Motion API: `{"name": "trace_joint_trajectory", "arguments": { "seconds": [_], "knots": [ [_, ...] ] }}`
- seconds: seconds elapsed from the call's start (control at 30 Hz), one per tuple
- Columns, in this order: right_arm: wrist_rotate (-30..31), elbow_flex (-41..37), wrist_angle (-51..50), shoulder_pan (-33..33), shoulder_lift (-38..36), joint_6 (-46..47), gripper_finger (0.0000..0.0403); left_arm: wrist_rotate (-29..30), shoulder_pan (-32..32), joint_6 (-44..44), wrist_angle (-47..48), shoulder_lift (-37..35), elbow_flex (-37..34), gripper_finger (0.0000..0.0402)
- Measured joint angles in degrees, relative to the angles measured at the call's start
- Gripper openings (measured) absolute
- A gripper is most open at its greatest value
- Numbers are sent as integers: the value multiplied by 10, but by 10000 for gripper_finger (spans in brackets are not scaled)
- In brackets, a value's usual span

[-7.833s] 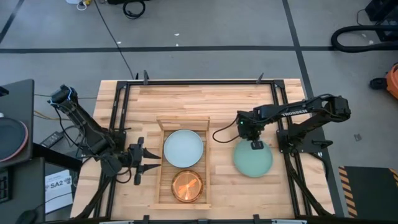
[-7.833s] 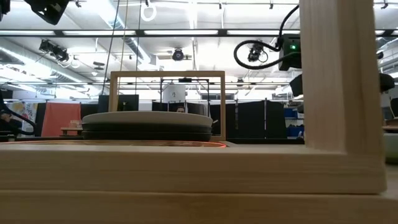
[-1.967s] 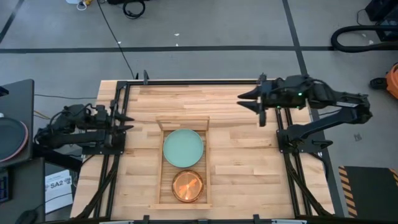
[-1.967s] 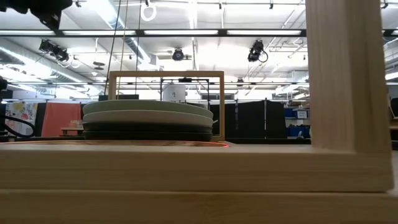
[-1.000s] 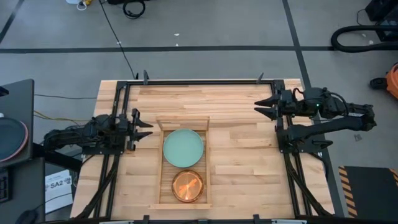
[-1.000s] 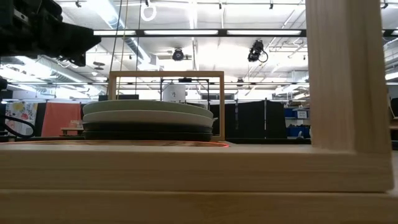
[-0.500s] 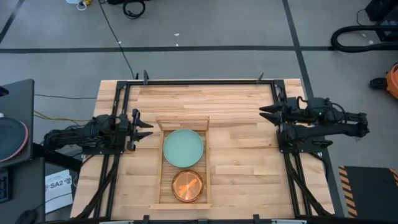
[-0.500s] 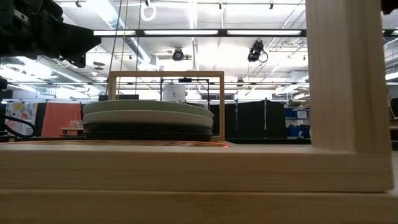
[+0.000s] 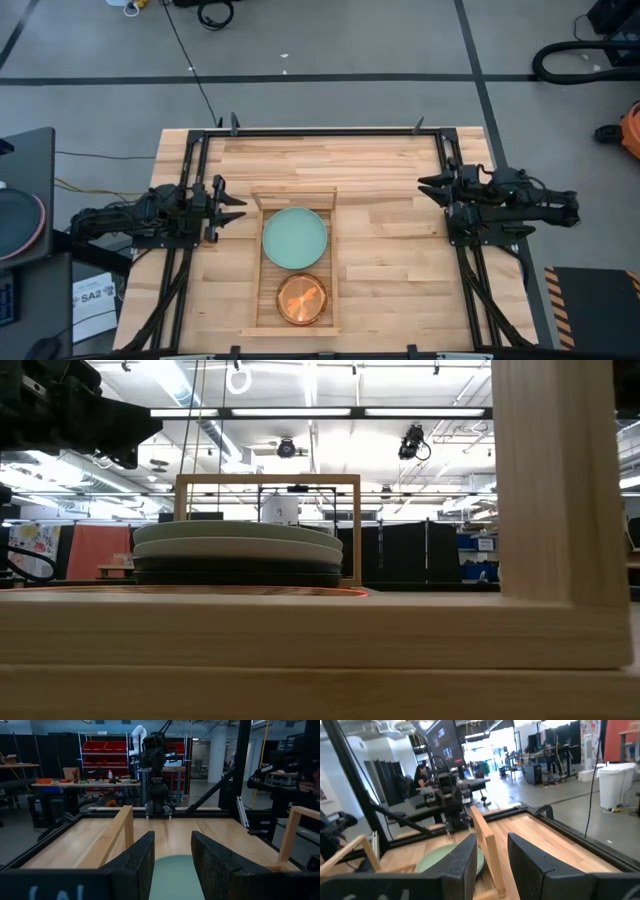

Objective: Place and stack plates onto a shelf
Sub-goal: Return to Home Position

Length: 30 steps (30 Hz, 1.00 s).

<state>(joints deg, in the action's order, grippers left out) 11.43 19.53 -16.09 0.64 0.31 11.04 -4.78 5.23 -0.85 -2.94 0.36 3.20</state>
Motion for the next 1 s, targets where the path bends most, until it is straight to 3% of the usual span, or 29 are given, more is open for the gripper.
{"name": "trace_joint_trajectory", "arguments": {
  "seconds": [0.6, 1.0],
  "knots": [
    [25, -156, 186, 0, 4, 10, 115, 0, 0, -4, 11, 0, 0, 135],
    [28, -192, 220, 0, 4, 8, 115, 0, 0, -5, 11, 0, 0, 135]
  ]
}}
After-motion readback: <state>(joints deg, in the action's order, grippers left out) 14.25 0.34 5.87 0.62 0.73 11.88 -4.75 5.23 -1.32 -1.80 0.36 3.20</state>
